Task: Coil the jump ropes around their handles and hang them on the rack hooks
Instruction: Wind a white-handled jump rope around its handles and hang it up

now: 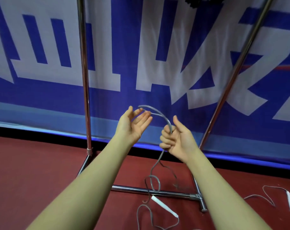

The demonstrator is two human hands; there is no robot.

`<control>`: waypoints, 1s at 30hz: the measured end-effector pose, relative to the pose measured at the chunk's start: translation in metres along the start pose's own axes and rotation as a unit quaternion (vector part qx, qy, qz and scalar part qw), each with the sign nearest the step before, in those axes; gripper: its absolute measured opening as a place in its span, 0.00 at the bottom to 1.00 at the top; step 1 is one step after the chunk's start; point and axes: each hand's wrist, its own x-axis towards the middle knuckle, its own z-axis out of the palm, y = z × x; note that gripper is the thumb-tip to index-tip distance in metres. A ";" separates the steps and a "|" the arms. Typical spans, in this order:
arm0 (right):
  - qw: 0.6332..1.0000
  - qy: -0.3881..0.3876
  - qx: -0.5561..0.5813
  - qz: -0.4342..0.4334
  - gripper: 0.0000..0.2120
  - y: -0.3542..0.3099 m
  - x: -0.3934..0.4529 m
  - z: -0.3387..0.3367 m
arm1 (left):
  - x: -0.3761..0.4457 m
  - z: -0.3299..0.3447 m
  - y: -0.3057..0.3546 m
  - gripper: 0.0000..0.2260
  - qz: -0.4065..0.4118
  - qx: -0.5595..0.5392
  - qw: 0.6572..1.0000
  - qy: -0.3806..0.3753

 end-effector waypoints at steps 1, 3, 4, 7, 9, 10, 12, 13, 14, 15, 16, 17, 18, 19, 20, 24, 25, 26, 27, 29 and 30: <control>0.999 0.005 0.039 -0.020 0.23 -0.004 0.001 0.002 | 0.001 -0.003 -0.001 0.16 -0.016 0.032 0.999 0.003; 0.991 0.015 0.121 -0.058 0.22 -0.009 0.003 0.005 | 0.005 -0.010 -0.005 0.18 -0.085 0.158 0.984 -0.015; 0.984 0.022 0.159 -0.076 0.22 -0.012 0.005 0.006 | 0.006 -0.013 -0.009 0.18 -0.126 0.234 0.963 -0.032; 0.963 0.046 0.238 -0.119 0.23 -0.017 0.011 0.007 | 0.004 -0.015 -0.016 0.21 -0.195 0.366 0.905 -0.096; 0.952 0.056 0.268 -0.136 0.23 -0.019 0.014 0.005 | 0.002 -0.013 -0.016 0.21 -0.201 0.397 0.886 -0.128; 0.949 0.060 0.277 -0.141 0.22 -0.019 0.014 0.003 | 0.001 -0.013 -0.015 0.20 -0.199 0.409 0.880 -0.140; 0.945 0.072 0.284 -0.147 0.21 -0.019 0.015 0.001 | -0.002 -0.012 -0.016 0.15 -0.184 0.434 0.868 -0.158; 0.944 0.080 0.284 -0.150 0.20 -0.019 0.015 0.000 | -0.003 -0.012 -0.018 0.11 -0.168 0.454 0.859 -0.167; 0.943 0.087 0.282 -0.152 0.20 -0.020 0.016 0.000 | -0.004 -0.012 -0.020 0.07 -0.146 0.472 0.851 -0.176; 0.944 0.094 0.277 -0.155 0.20 -0.020 0.016 0.000 | -0.004 -0.012 -0.021 0.05 -0.127 0.483 0.847 -0.183; 0.944 0.102 0.271 -0.155 0.19 -0.020 0.017 0.000 | -0.004 -0.011 -0.021 0.04 -0.113 0.485 0.847 -0.185; 0.946 0.109 0.263 -0.153 0.18 -0.021 0.018 -0.001 | -0.004 -0.009 -0.019 0.04 -0.105 0.478 0.853 -0.183; 0.950 0.114 0.250 -0.145 0.17 -0.020 0.019 -0.002 | -0.003 -0.008 -0.016 0.05 -0.098 0.465 0.862 -0.178; 0.957 0.118 0.230 -0.134 0.16 -0.020 0.020 -0.004 | -0.003 -0.005 -0.013 0.05 -0.090 0.445 0.874 -0.171; 0.965 0.120 0.202 -0.116 0.16 -0.018 0.020 -0.005 | -0.001 -0.003 -0.009 0.06 -0.080 0.420 0.889 -0.163; 0.995 0.085 0.046 -0.019 0.15 -0.006 0.015 -0.007 | 0.005 0.005 -0.004 0.06 -0.009 0.305 0.948 -0.096; 0.997 0.079 0.007 -0.012 0.15 -0.003 0.014 -0.007 | 0.007 0.006 -0.004 0.05 0.007 0.279 0.957 -0.077; 0.997 0.074 -0.034 -0.010 0.15 -0.002 0.013 -0.007 | 0.008 0.006 -0.004 0.04 0.020 0.255 0.965 -0.062; 0.995 0.070 -0.075 -0.007 0.15 -0.001 0.013 -0.007 | 0.009 0.007 -0.005 0.04 0.028 0.231 0.971 -0.051; 0.986 0.056 -0.155 0.008 0.15 0.002 0.012 -0.007 | 0.009 0.008 -0.004 0.04 0.036 0.186 0.981 -0.039; 0.981 0.045 -0.189 0.019 0.15 0.004 0.012 -0.006 | 0.009 0.009 -0.004 0.04 0.041 0.172 0.984 -0.036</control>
